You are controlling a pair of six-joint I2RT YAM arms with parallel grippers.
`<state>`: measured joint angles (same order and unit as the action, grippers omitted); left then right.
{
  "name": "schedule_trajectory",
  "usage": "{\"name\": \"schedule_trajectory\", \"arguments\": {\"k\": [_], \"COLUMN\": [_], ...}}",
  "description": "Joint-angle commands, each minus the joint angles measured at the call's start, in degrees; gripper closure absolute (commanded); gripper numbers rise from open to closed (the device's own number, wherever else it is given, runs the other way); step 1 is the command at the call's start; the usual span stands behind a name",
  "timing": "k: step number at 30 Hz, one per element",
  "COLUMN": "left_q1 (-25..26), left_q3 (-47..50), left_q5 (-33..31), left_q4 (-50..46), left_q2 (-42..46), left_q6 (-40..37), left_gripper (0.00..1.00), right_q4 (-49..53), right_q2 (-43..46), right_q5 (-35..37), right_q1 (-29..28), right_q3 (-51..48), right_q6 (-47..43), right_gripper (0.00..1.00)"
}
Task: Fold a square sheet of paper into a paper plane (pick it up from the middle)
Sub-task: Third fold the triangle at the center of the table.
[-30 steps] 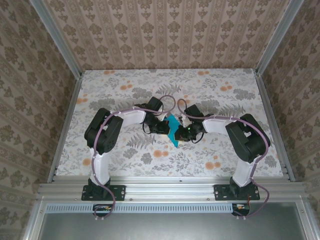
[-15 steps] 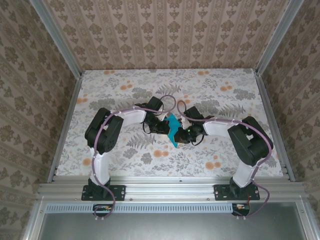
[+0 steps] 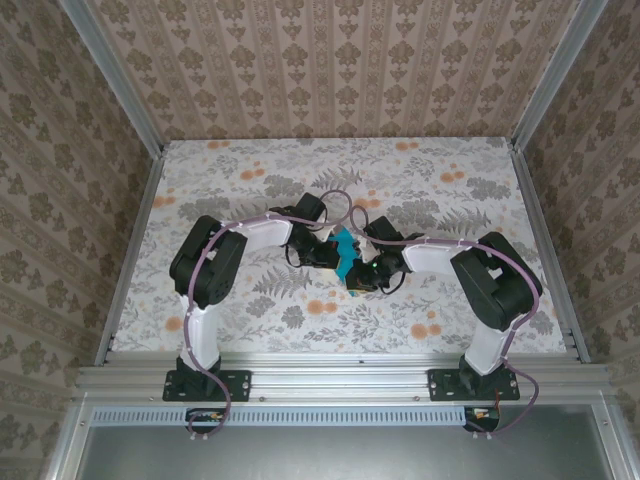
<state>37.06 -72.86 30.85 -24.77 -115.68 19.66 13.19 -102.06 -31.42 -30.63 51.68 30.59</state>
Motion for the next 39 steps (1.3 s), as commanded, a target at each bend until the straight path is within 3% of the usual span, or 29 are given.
{"name": "schedule_trajectory", "arguments": {"k": [1, 34, 39], "left_q1": [0.03, 0.12, 0.10], "left_q3": [2.02, 1.39, 1.28], "left_q5": [-6.42, -5.85, -5.67], "left_q4": [-6.78, -7.05, -7.13], "left_q2": [-4.98, -6.14, -6.14], "left_q6": [-1.47, -2.03, -2.05], "left_gripper": [0.98, 0.98, 0.98], "right_q4": [4.99, 11.51, 7.38], "right_q2": [-0.62, 5.80, 6.68], "right_q5": [2.04, 3.01, 0.33], "right_q1": [-0.61, -2.55, -2.33], "right_q3": [-0.05, -3.59, -2.64], "right_q6": [-2.42, -4.31, -1.27], "right_gripper": [0.87, 0.90, 0.90]}}
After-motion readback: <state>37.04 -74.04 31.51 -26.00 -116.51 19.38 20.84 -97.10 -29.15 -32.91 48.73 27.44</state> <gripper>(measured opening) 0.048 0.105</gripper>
